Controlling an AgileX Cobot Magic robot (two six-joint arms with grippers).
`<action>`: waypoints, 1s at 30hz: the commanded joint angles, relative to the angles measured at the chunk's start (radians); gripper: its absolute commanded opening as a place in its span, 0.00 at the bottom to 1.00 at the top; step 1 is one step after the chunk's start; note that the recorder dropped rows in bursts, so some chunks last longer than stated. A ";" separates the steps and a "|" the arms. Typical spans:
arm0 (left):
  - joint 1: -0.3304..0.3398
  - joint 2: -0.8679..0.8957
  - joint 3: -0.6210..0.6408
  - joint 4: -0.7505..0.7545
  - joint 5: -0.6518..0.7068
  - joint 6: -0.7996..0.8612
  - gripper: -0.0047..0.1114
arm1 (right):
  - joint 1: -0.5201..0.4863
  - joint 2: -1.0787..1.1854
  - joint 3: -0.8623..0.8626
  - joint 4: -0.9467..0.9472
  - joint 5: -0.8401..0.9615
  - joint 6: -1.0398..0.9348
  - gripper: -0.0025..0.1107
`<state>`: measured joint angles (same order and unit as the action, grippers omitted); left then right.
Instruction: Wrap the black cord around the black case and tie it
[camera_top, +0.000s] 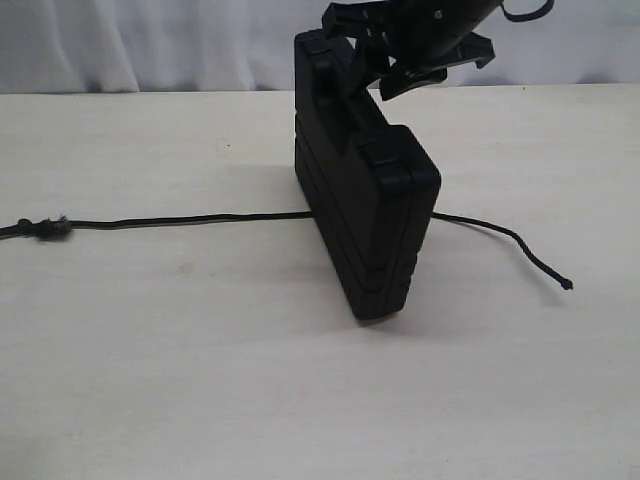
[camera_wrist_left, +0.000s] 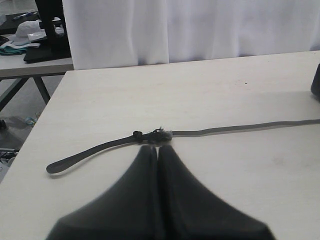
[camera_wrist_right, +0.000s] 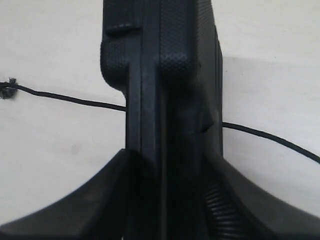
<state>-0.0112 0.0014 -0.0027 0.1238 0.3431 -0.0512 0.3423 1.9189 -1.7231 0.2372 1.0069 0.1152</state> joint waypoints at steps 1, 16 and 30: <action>0.005 -0.001 0.003 -0.002 -0.011 -0.002 0.04 | -0.007 0.056 0.038 -0.170 0.086 0.013 0.38; 0.005 -0.001 0.003 -0.002 -0.011 -0.002 0.04 | -0.007 0.056 0.038 -0.163 0.060 0.004 0.38; 0.005 -0.001 0.003 -0.002 -0.011 -0.002 0.04 | -0.007 0.055 0.038 -0.170 0.034 0.005 0.51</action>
<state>-0.0112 0.0014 -0.0027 0.1238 0.3431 -0.0512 0.3423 1.9153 -1.7231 0.1727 1.0042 0.1275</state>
